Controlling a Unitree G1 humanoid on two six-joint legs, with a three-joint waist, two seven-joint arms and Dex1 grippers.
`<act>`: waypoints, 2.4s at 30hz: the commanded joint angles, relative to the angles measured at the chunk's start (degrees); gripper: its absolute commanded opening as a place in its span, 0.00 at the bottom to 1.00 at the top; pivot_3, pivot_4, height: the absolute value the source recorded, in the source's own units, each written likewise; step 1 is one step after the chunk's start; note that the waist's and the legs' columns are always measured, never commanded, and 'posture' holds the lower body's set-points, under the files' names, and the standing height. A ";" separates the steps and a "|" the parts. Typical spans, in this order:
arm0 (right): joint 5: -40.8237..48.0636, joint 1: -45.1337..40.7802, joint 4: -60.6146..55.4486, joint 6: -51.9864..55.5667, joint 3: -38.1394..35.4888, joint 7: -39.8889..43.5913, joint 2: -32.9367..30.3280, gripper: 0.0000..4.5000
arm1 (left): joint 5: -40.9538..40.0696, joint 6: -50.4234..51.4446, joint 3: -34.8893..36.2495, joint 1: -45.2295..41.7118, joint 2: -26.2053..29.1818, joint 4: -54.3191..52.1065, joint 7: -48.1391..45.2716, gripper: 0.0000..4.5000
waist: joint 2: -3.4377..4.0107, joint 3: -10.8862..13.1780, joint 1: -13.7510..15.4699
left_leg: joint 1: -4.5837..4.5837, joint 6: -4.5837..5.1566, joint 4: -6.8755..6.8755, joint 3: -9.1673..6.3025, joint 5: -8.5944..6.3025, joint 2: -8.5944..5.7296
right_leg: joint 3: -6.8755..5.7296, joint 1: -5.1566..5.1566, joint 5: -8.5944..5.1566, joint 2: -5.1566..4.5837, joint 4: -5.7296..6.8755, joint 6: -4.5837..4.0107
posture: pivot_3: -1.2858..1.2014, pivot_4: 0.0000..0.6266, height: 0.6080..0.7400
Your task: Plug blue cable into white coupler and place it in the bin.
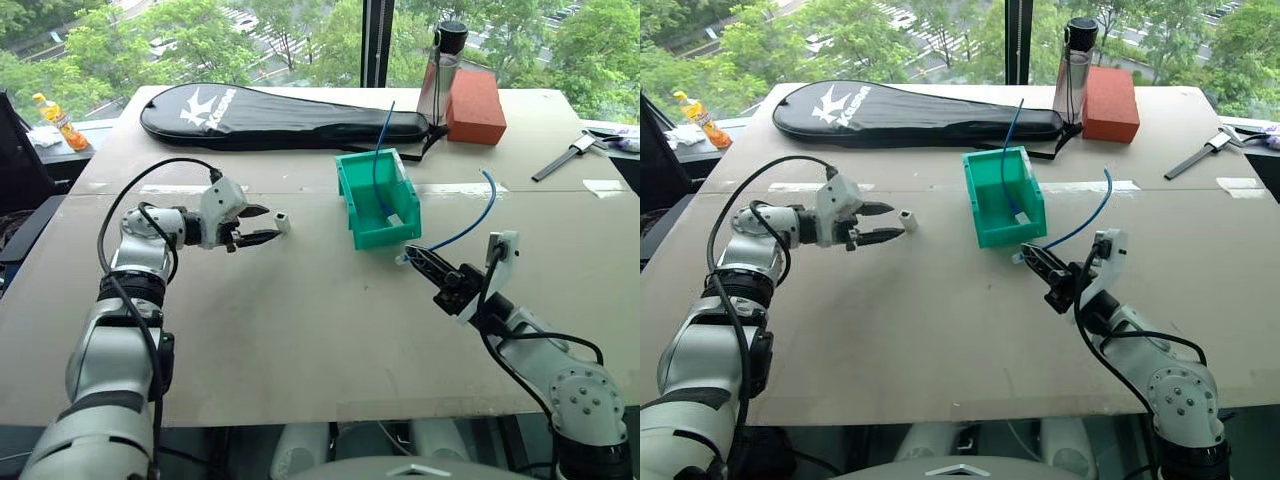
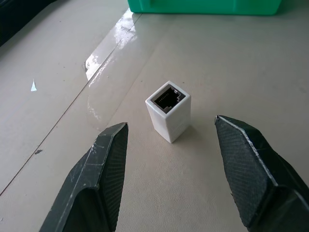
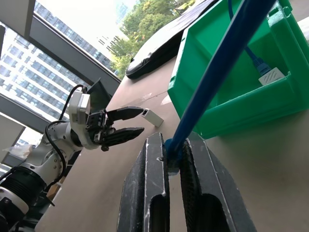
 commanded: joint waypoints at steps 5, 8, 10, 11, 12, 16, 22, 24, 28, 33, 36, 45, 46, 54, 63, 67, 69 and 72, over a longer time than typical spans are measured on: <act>0.50 1.36 -4.13 -1.95 -0.56 -1.07 0.00 0.00 | 4.73 -4.00 -0.59 -6.53 -0.60 7.21 1.84 0.65 | -0.05 0.00 0.11 | -0.02 0.00 0.02 0.03 0.00 0.00 | 0.02 0.00 0.00 -0.02 0.00 0.01 | 0.52 0.24 1.00; 0.53 1.66 -4.49 -2.17 -0.42 -1.45 -0.04 0.00 | 4.91 -4.00 -0.24 -7.21 -0.82 7.81 0.56 0.82 | -0.08 -0.01 0.10 | -0.03 0.01 0.03 0.02 0.00 0.00 | 0.01 0.00 0.00 -0.02 0.01 0.01 | 0.52 0.24 1.00; 0.60 1.77 -4.68 -2.28 -0.28 -1.72 -0.09 0.00 | 5.37 -4.05 -0.08 -7.60 -1.03 8.25 1.49 1.00 | -0.09 0.00 0.09 | -0.03 0.01 0.02 0.01 0.00 0.01 | 0.00 -0.01 0.00 -0.02 0.02 0.01 | 0.52 0.24 1.00; 0.63 1.81 -4.74 -2.33 -0.22 -1.79 -0.13 0.00 | 5.86 -4.18 -0.28 -7.77 -1.05 8.47 2.10 1.00 | -0.09 0.00 0.09 | -0.03 0.01 0.03 0.01 0.00 0.01 | 0.00 -0.01 0.00 -0.02 0.02 0.01 | 0.52 0.24 1.00; 0.67 1.83 -4.76 -2.35 -0.22 -1.85 -0.18 0.00 | 6.26 -4.27 -0.46 -7.91 -1.06 8.65 2.49 1.00 | -0.09 0.00 0.10 | -0.03 0.01 0.03 0.01 0.00 0.01 | 0.00 -0.01 0.00 -0.02 0.02 0.01 | 0.52 0.24 1.00; 0.64 1.89 -4.77 -2.35 -0.27 -1.87 -0.39 0.00 | 8.63 -5.39 -1.42 -8.45 -1.20 9.47 5.41 1.00 | -0.11 -0.01 0.10 | -0.03 0.01 0.04 0.02 0.00 0.01 | 0.01 -0.01 0.01 -0.02 0.03 0.01 | 0.52 0.24 1.00; 0.55 1.99 -4.99 -2.55 -0.26 -2.07 -0.63 0.00 | 10.65 -6.23 -2.02 -9.15 -2.33 10.57 8.52 1.00 | -0.12 -0.02 0.19 | -0.03 0.01 0.05 0.01 0.00 0.01 | 0.01 -0.01 0.01 -0.02 0.03 0.01 | 0.52 0.24 1.00; 0.55 2.11 -5.14 -2.69 -0.22 -2.29 -0.68 0.00 | 10.99 -6.26 -2.13 -9.41 -2.76 10.88 9.16 1.00 | -0.13 -0.02 0.24 | -0.03 0.01 0.05 0.01 0.00 0.01 | 0.00 0.00 0.01 -0.02 0.04 0.01 | 0.52 0.24 1.00; 0.56 2.52 -5.57 -2.89 -0.16 -2.75 -0.77 0.00 | 11.79 -6.06 -2.06 -10.00 -3.49 11.38 10.64 1.00 | -0.14 -0.03 0.16 | -0.03 0.01 0.08 0.02 0.00 0.01 | 0.01 0.00 0.01 -0.02 0.04 0.01 | 0.52 0.24 1.00; 0.58 3.17 -6.20 -3.18 -0.09 -3.31 -0.76 0.00 | 12.86 -6.24 -2.34 -10.38 -4.11 11.86 11.88 1.00 | -0.15 -0.04 0.16 | -0.03 0.01 0.08 0.01 0.00 0.01 | 0.00 0.00 0.01 -0.02 0.06 0.02 | 0.52 0.24 1.00; 0.60 3.44 -6.47 -3.33 -0.06 -3.59 -0.73 0.00 | 13.24 -6.34 -2.39 -10.50 -4.44 12.07 12.29 1.00 | -0.15 -0.04 0.19 | -0.03 0.01 0.10 0.02 0.00 0.01 | 0.00 0.00 0.01 -0.02 0.06 0.02 | 0.52 0.24 1.00; 0.42 4.01 -6.99 -3.56 0.17 -3.94 -0.66 0.00 | 13.30 -6.18 -2.02 -10.52 -5.19 12.24 11.95 1.00 | -0.20 -0.07 0.30 | -0.03 0.01 0.15 0.01 0.00 0.00 | 0.00 0.02 0.01 -0.03 0.08 0.02 | 0.52 0.24 1.00; 0.40 4.09 -7.02 -3.58 0.18 -3.92 -0.67 0.00 | 13.27 -6.19 -2.01 -10.46 -5.24 12.23 11.88 1.00 | -0.20 -0.07 0.30 | -0.03 0.01 0.15 0.01 0.00 0.00 | 0.00 0.03 0.01 -0.04 0.08 0.02 | 0.52 0.24 1.00; 0.28 4.46 -7.24 -3.63 0.23 -3.96 -0.80 0.00 | 12.55 -5.86 -1.35 -9.86 -5.73 12.32 10.91 0.49 | -0.22 -0.08 0.16 | -0.03 0.01 0.17 0.01 0.00 -0.01 | 0.00 0.03 0.02 -0.04 0.08 0.02 | 0.52 0.24 1.00; 0.06 4.33 -7.08 -3.59 0.30 -3.81 -0.92 0.00 | 9.06 -3.52 1.71 -8.72 -5.90 11.92 4.52 0.09 | -0.23 -0.08 0.11 | -0.03 0.01 0.16 0.01 -0.01 0.00 | 0.00 0.03 0.02 -0.03 0.08 0.02 | 0.52 0.24 1.00; -0.66 4.14 -7.15 -3.53 -0.11 -3.29 -1.94 0.00 | 3.03 5.19 4.92 -7.99 -7.57 8.83 -8.68 0.09 | -0.22 -0.08 0.19 | -0.03 0.01 0.17 0.01 0.00 0.00 | 0.00 0.03 0.02 -0.02 0.09 0.01 | 0.52 0.24 1.00; -1.40 3.86 -7.24 -3.23 -0.69 -2.50 -3.50 0.00 | 0.80 8.82 4.63 -5.97 -8.86 3.85 -14.75 0.09 | -0.22 -0.08 0.24 | -0.04 0.01 0.17 0.01 0.00 -0.01 | -0.01 0.03 0.02 -0.02 0.08 0.01 | 0.52 0.24 1.00; -3.11 2.63 -7.56 -2.73 -1.40 -0.38 -7.41 0.00 | -1.31 12.54 2.07 1.13 -11.39 -11.39 -17.43 0.09 | -0.22 -0.08 0.08 | -0.04 0.03 0.19 0.07 -0.02 -0.01 | 0.08 0.03 0.02 -0.04 0.06 0.01 | 0.52 0.24 1.00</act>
